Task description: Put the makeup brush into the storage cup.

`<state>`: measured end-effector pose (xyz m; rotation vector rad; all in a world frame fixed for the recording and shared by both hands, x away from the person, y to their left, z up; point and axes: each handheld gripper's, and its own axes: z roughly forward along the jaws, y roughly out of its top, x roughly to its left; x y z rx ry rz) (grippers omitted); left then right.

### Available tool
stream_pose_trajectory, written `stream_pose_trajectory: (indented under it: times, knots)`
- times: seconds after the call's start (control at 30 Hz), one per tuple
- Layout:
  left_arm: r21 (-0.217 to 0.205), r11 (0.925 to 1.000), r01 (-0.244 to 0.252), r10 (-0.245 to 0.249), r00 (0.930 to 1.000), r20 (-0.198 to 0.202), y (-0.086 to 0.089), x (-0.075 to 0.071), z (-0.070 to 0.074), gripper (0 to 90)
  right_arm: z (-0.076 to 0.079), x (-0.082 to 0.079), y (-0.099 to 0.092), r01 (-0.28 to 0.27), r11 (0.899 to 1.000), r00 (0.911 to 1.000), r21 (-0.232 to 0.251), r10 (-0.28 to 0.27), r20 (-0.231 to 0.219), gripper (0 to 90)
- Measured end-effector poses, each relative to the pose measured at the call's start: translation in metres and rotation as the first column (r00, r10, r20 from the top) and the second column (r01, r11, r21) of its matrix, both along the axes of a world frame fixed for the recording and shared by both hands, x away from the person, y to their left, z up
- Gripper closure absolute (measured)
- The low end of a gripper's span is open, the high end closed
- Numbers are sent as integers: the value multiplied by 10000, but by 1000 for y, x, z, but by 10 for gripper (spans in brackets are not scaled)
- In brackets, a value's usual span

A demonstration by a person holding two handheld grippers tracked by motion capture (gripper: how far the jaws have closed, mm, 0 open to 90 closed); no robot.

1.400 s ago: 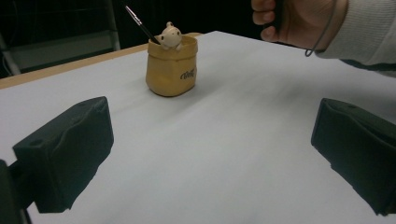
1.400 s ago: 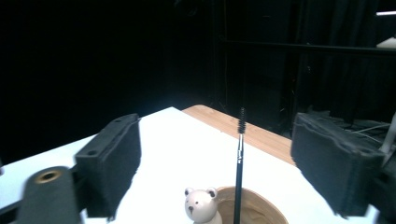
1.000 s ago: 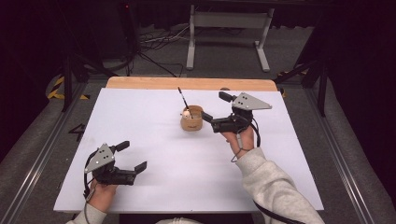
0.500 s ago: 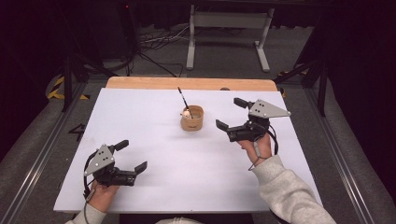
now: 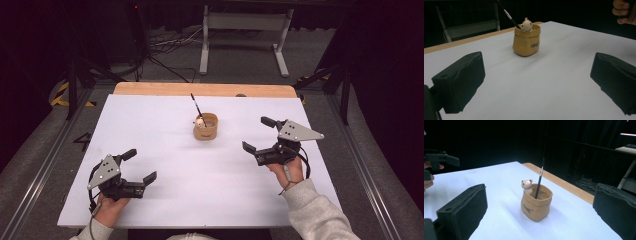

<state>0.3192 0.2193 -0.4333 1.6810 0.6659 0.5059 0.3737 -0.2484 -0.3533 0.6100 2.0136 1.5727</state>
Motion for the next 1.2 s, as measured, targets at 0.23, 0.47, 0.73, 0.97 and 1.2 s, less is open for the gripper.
stream_pose_trajectory:
  times: [0.23,0.47,0.73,0.97,1.2]
  knots:
    - [-43,9999,109,-109,9999,-46,1,0,0,2,-13,-13,-8,-35,9999,9999,-163,37,115,0]
    - [-44,9997,255,-255,9997,-3,2,0,0,4,-23,-18,-14,-5,9997,10000,-237,6,14,0]
    - [-143,9991,392,-393,9992,-81,4,1,-2,5,-43,-24,-23,30,9999,10000,-118,-31,-92,0]
    - [-482,9967,660,-667,9977,-136,6,2,-5,8,-54,-25,-24,-43,9995,9999,-300,39,-127,0]
    - [-585,9952,790,-801,9966,-168,7,4,-7,11,-65,-26,-25,-92,9994,9997,-325,85,-237,0]
